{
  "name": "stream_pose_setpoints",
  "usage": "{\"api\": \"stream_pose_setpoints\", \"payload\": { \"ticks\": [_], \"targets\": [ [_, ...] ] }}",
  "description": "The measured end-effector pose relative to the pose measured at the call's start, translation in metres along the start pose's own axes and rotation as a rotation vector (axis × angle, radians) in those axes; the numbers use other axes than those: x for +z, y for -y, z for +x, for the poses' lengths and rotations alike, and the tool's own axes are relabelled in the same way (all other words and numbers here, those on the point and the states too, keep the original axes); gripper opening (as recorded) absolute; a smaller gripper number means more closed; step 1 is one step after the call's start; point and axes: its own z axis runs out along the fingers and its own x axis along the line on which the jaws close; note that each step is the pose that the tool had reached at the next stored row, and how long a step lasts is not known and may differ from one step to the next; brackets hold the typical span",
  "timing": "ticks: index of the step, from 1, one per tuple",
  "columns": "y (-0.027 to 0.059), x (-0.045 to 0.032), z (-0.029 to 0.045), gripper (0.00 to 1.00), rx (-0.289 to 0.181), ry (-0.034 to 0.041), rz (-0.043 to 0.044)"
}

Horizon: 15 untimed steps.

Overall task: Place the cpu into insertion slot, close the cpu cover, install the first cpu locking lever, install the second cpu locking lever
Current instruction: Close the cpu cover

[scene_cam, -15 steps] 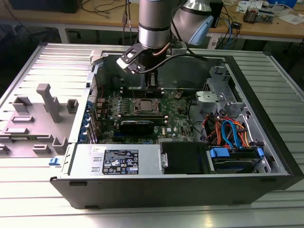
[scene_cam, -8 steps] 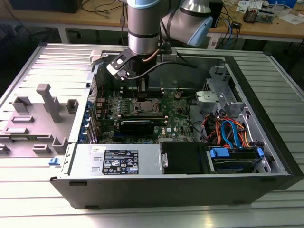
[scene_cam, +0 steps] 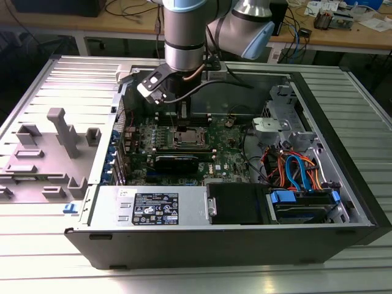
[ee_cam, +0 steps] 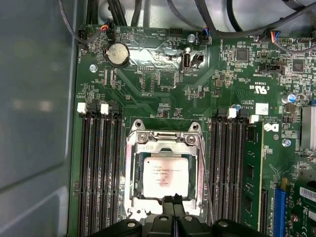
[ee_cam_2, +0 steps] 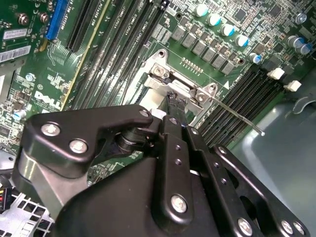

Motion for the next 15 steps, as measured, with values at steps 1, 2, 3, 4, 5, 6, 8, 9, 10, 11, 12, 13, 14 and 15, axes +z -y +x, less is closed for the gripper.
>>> {"api": "stream_pose_setpoints", "payload": {
  "ticks": [1, 2, 3, 4, 5, 6, 8, 9, 10, 11, 12, 13, 14, 15],
  "targets": [
    [0.0008, 0.0007, 0.0002, 0.11, -0.002, 0.0002, -0.0001],
    [0.0022, 0.0025, 0.0008, 0.11, -0.006, 0.0004, -0.0003],
    [0.0034, 0.0041, 0.0011, 0.11, -0.011, 0.0004, -0.0006],
    [0.0046, 0.0048, 0.0012, 0.11, -0.013, 0.0005, -0.0007],
    [0.0058, 0.0059, 0.0017, 0.11, -0.016, 0.0004, -0.001],
    [0.0062, 0.0068, 0.0024, 0.11, -0.019, 0.0003, -0.0012],
    [0.0082, 0.0098, 0.0031, 0.11, -0.029, 0.0004, -0.0016],
    [0.0095, 0.0119, 0.0033, 0.11, -0.036, 0.0005, -0.002],
    [0.0106, 0.014, 0.0036, 0.11, -0.041, 0.0006, -0.0023],
    [0.0113, 0.0158, 0.0038, 0.11, -0.045, 0.0006, -0.0025],
    [0.0115, 0.0167, 0.004, 0.11, -0.047, 0.0005, -0.0027],
    [0.0115, 0.0176, 0.0042, 0.11, -0.049, 0.0006, -0.0027],
    [0.0116, 0.0186, 0.0043, 0.11, -0.051, 0.0006, -0.0028],
    [0.0118, 0.0197, 0.0044, 0.11, -0.054, 0.0002, -0.003]
  ]
}}
